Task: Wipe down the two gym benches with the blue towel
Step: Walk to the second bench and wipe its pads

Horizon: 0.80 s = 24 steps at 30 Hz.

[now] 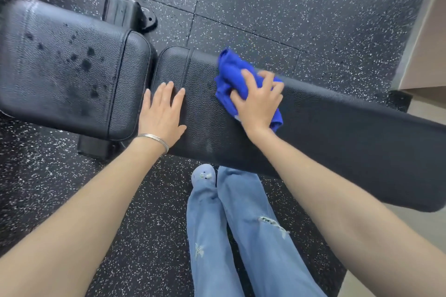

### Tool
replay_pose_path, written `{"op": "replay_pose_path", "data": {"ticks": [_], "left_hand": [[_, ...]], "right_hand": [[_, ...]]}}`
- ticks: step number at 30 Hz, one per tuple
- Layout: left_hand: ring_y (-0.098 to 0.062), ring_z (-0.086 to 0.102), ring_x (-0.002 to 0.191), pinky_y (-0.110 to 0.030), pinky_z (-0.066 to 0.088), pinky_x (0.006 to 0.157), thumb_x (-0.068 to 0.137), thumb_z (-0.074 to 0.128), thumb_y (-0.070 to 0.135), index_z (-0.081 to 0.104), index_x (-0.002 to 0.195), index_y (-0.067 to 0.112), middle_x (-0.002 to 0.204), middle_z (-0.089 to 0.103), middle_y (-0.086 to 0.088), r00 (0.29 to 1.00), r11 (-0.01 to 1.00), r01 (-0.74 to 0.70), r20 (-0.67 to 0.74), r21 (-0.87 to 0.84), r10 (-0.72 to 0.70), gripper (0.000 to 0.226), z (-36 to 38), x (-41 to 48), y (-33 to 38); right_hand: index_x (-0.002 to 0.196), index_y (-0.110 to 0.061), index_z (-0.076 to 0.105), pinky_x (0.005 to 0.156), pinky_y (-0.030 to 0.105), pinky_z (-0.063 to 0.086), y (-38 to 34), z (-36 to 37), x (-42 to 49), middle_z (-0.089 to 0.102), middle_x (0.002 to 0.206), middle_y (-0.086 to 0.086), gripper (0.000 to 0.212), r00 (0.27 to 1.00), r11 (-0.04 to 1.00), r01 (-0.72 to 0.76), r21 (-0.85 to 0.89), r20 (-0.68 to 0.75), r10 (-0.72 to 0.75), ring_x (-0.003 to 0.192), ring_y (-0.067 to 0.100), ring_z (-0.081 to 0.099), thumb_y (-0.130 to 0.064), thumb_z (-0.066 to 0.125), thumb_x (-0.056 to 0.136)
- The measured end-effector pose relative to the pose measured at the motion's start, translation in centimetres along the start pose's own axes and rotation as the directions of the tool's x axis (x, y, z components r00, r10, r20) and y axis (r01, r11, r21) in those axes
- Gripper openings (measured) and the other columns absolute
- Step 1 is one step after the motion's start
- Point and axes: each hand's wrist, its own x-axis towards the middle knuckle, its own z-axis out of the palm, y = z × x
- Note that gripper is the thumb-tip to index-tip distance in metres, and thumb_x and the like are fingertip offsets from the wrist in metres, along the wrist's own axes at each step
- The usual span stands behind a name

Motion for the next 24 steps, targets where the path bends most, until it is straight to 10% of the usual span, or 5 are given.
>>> {"op": "replay_pose_path", "data": {"ticks": [2, 6, 9, 13, 24], "left_hand": [[-0.026, 0.009, 0.146, -0.048, 0.007, 0.118, 0.081, 0.065, 0.042, 0.012, 0.149, 0.016, 0.157, 0.010, -0.012, 1.000, 1.000, 0.007, 0.016, 0.009, -0.007, 0.090, -0.1, 0.0, 0.1], [-0.025, 0.008, 0.146, -0.049, 0.008, 0.118, 0.081, 0.066, 0.042, 0.009, 0.150, 0.018, 0.158, 0.008, -0.010, 0.999, 1.000, 0.005, 0.042, 0.027, -0.006, 0.093, -0.2, -0.3, -0.1], [-0.026, 0.009, 0.146, -0.049, 0.007, 0.118, 0.081, 0.066, 0.040, 0.010, 0.149, 0.018, 0.158, 0.009, -0.010, 0.999, 1.000, -0.002, 0.051, 0.027, 0.000, 0.091, -0.5, 0.0, -0.2], [-0.029, 0.013, 0.144, -0.051, 0.008, 0.118, 0.080, 0.067, 0.039, 0.017, 0.148, 0.016, 0.156, 0.014, -0.013, 1.000, 1.000, 0.016, 0.020, 0.000, -0.016, 0.087, -0.1, 0.1, 0.1], [-0.027, 0.013, 0.144, -0.055, 0.001, 0.117, 0.082, 0.063, 0.038, 0.017, 0.149, 0.021, 0.157, 0.015, -0.008, 0.984, 0.984, -0.172, -0.042, -0.036, 0.171, 0.082, 0.5, 0.1, -4.1]], "right_hand": [[0.101, -0.027, 0.071, 0.064, 0.039, 0.042, 2.2, -0.6, -2.9, 0.059, 0.109, 0.009, 0.040, 0.920, 0.922, 0.384, 0.039, 0.067, -0.386, 0.081, 0.035, 0.052, -0.036, 0.076, 0.062], [0.102, -0.033, 0.070, 0.063, 0.038, 0.045, 7.4, -2.3, -2.5, 0.067, 0.103, 0.007, 0.040, 0.403, 0.450, 0.888, 0.095, 0.311, -0.861, 0.075, 0.033, 0.057, -0.049, 0.074, 0.066], [0.102, -0.030, 0.072, 0.065, 0.040, 0.046, 8.7, -2.7, 0.6, 0.067, 0.102, 0.010, 0.042, 0.622, 0.645, 0.764, 0.000, 0.268, -0.736, 0.077, 0.035, 0.057, -0.043, 0.079, 0.063], [0.106, -0.024, 0.070, 0.073, 0.042, 0.043, 7.6, -2.4, 2.9, 0.060, 0.112, 0.013, 0.036, 0.977, 0.978, 0.197, -0.070, 0.099, -0.190, 0.089, 0.038, 0.051, -0.034, 0.071, 0.071], [0.117, -0.032, 0.058, 0.080, 0.038, 0.037, -3.5, 1.5, 3.4, 0.047, 0.123, 0.003, 0.039, 0.961, 0.958, -0.275, -0.085, -0.021, 0.274, 0.103, 0.032, 0.040, -0.050, 0.054, 0.082]]}}
